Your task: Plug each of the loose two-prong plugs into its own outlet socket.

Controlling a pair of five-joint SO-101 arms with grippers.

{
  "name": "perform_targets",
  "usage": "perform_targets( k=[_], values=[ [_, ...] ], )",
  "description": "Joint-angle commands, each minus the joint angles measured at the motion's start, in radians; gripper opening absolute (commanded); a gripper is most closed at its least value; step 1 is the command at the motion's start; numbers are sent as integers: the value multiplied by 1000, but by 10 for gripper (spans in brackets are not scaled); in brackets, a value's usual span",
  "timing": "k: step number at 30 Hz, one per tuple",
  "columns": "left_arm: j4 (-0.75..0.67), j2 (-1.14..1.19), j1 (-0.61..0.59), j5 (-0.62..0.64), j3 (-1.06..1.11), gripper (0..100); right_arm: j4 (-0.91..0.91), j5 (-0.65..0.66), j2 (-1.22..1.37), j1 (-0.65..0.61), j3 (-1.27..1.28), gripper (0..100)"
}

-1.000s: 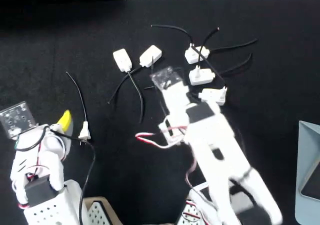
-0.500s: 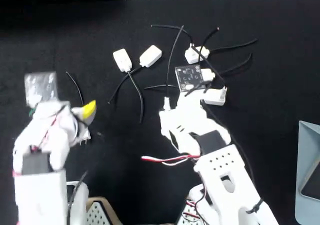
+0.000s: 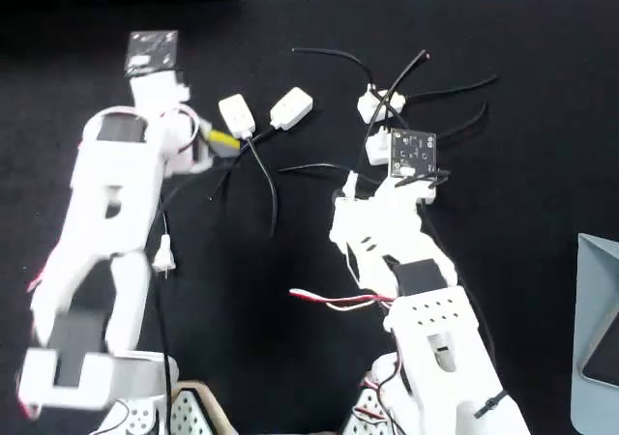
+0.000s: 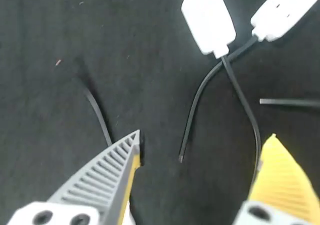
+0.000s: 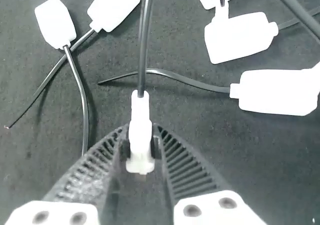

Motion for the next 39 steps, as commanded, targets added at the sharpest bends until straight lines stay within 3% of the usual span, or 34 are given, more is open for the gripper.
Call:
perform_targets(
  k=[1,11,21,31,34,37,39],
  values=[
    [-20,261,18,25,-312,367,-21,-12,-19,15,-4,11],
    [-12,755,19,64,-800,367,-25,-12,-21,15,12,11],
    [-11,994,53,66,-1092,363,-25,-9,-22,15,15,11],
    [-12,1132,48,55,-1156,223,-23,-8,-22,15,16,11],
    [2,1140,39,52,-1158,136,-21,-8,-22,15,16,11],
    [92,1112,42,-20,-1201,41,-21,-8,-22,15,16,11],
    [183,1092,51,-54,-1245,30,-21,-8,-22,15,16,11]
  ],
)
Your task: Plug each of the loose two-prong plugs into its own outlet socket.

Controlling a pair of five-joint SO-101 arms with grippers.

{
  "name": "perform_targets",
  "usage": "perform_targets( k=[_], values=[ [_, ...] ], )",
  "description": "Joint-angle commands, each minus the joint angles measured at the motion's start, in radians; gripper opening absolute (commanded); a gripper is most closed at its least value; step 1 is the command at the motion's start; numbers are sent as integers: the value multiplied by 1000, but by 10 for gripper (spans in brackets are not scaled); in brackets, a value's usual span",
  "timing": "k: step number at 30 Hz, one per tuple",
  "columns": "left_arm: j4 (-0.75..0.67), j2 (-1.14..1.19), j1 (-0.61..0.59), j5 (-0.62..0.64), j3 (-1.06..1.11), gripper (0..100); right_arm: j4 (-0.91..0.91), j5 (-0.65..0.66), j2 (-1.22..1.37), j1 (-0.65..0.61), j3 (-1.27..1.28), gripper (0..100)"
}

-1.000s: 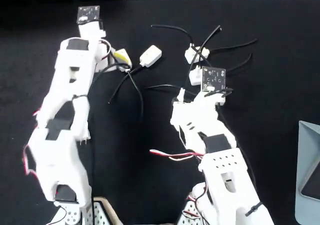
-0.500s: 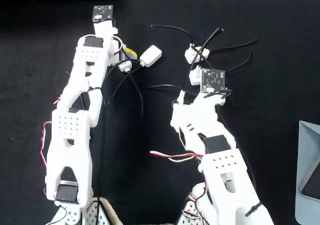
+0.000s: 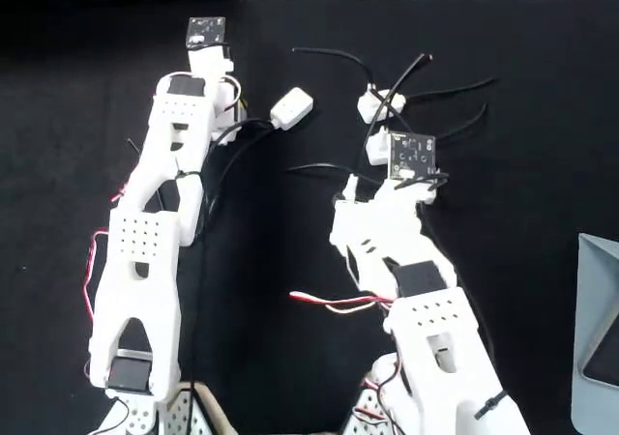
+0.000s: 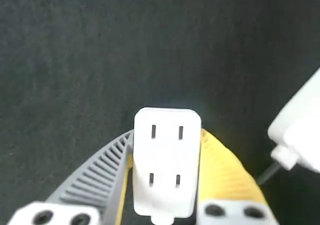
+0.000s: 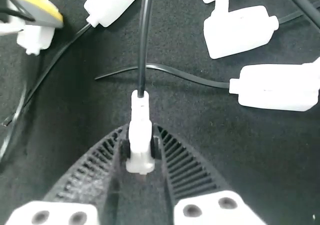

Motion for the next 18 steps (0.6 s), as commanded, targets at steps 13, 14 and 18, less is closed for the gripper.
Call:
perform_targets(
  k=[13,14,18],
  values=[
    [637,-80,94,-166,-538,29,-18,-12,-22,15,-2,11],
    [635,-92,91,-175,-536,29,-18,-12,-22,15,-2,11],
    [635,-169,97,-221,-420,29,-18,-12,-22,17,-1,11]
  ],
)
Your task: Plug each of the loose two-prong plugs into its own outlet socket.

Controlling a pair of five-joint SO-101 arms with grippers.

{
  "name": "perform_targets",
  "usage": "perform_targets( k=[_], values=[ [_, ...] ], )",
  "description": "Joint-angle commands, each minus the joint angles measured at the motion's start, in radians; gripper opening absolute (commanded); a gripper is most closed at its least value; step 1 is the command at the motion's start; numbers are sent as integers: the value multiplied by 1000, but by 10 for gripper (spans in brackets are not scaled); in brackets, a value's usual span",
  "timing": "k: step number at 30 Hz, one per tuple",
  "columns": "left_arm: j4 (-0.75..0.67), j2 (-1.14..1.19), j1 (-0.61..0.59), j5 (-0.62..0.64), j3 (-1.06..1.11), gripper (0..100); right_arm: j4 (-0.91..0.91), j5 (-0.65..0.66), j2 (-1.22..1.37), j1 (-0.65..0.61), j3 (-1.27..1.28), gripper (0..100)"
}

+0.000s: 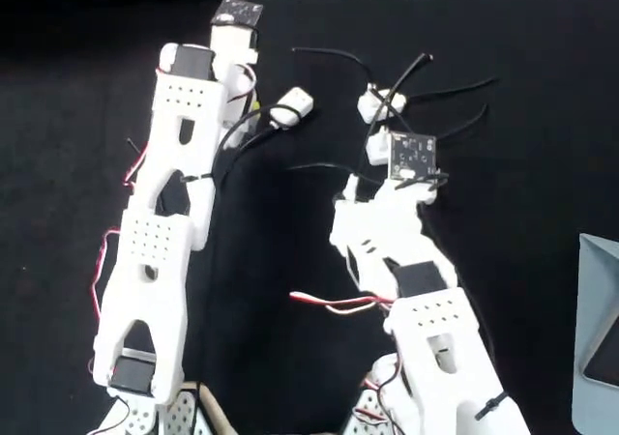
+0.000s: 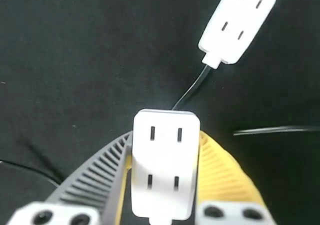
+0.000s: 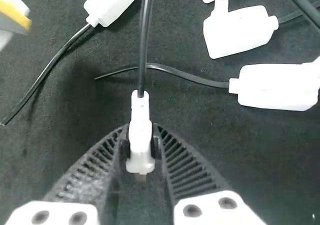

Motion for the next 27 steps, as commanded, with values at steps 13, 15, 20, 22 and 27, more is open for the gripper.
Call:
perform_targets(
  k=[13,15,20,22,27],
  values=[
    [8,-833,21,-166,759,30,-20,-12,-18,17,-2,11],
    [-17,-933,21,-176,903,30,-20,-12,-18,17,-2,11],
    [-209,-1178,24,-206,1317,30,-23,-8,-19,15,8,11],
    [-301,-1275,50,-219,1495,30,-23,-8,-19,15,10,11],
    [-508,-1476,110,-241,1871,30,-23,-8,-19,15,10,11]
  ],
)
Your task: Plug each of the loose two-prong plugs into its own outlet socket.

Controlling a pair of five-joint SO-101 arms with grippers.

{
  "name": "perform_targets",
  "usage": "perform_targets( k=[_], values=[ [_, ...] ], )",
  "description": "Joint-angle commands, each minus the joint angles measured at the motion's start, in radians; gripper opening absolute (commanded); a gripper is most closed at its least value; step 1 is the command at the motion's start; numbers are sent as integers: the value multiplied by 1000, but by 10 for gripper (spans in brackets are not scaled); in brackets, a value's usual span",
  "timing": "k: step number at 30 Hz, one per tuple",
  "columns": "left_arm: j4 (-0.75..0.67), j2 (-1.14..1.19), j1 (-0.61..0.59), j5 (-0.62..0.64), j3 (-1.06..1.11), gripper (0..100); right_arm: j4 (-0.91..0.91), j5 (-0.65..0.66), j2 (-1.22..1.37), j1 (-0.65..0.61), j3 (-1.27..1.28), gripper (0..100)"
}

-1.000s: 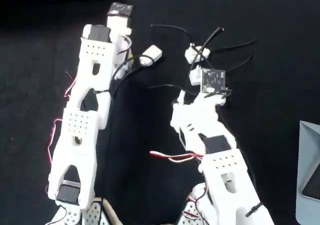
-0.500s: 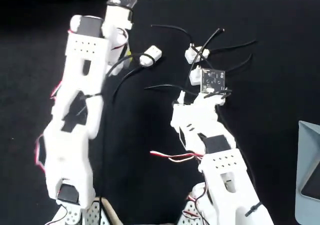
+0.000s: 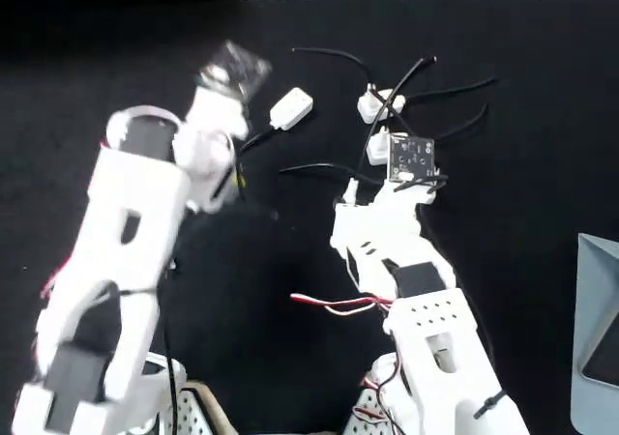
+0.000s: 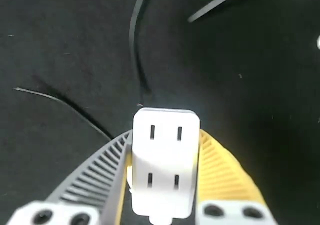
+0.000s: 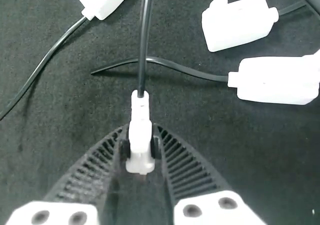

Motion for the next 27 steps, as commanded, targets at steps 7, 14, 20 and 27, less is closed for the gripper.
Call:
perform_targets(
  k=[7,14,20,27],
  values=[
    [-347,-301,127,-155,593,30,-21,-8,-18,12,-5,11],
    [-439,-308,176,-232,723,51,-21,-6,-16,12,-5,12],
    [-446,-319,153,-210,750,284,-21,-5,-21,-44,13,12],
    [-437,-319,48,-163,667,288,6,49,-25,-49,5,12]
  ],
)
